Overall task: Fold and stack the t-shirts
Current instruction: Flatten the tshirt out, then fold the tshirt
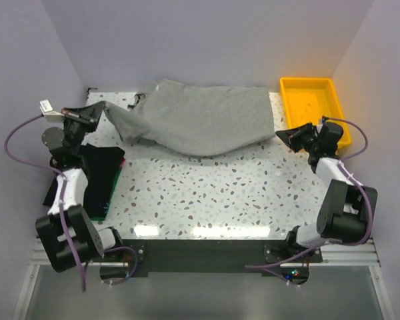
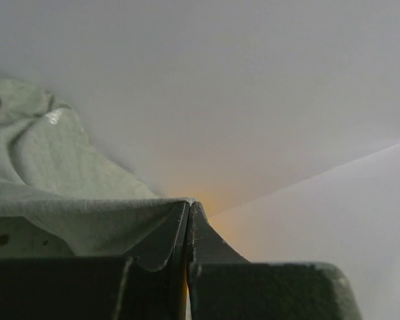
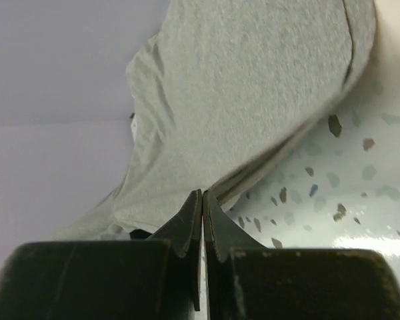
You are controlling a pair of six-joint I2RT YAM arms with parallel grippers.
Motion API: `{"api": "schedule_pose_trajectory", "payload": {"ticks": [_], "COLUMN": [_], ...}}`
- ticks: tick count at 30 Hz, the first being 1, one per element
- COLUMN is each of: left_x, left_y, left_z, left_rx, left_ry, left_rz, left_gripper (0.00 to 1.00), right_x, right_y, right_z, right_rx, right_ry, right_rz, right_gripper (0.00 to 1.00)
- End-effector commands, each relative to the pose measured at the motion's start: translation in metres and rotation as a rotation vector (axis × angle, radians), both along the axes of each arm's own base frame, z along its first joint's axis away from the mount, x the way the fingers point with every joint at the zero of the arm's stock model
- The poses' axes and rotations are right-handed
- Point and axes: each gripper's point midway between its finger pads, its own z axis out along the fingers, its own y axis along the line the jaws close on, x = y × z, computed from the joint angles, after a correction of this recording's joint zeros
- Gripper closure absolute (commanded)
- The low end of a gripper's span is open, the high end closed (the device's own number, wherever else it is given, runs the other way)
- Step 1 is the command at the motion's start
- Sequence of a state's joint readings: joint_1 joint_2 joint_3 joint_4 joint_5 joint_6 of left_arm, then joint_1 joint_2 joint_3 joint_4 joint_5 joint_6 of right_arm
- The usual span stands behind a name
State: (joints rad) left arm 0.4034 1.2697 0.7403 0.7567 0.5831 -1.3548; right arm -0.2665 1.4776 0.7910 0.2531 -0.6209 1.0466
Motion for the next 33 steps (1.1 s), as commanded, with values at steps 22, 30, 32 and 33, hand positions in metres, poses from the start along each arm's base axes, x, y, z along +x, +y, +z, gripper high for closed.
{"api": "schedule_pose_trajectory", "payload": {"ticks": [22,30,32,33], "left_x": [-0.139,-0.157,-0.161,-0.16], "left_y": [0.029,0.025,0.023,0.023], "left_z": [-0.212,-0.217,-0.21,-0.201], "left_rx": [0.353,0.359,0.359,0.359], "left_ry": [0.861,0.905,0.902,0.887], "left_rz": [0.322,0.336,0.337,0.346], "left_gripper": [1.0,1.0,1.0,1.0], "right_x": [-0.129,-0.148,-0.155,-0.156], "right_y": [-0.046,-0.076,-0.083,-0.085], "right_z": [-0.07,-0.066,-0.065,-0.063], "right_rx": [-0.329,-0.459,-0.498,-0.509], "right_ry": [0.412,0.515,0.542,0.544], "right_rz": [-0.028,-0.138,-0.167,-0.176], "right_gripper": [1.0,1.0,1.0,1.0]}}
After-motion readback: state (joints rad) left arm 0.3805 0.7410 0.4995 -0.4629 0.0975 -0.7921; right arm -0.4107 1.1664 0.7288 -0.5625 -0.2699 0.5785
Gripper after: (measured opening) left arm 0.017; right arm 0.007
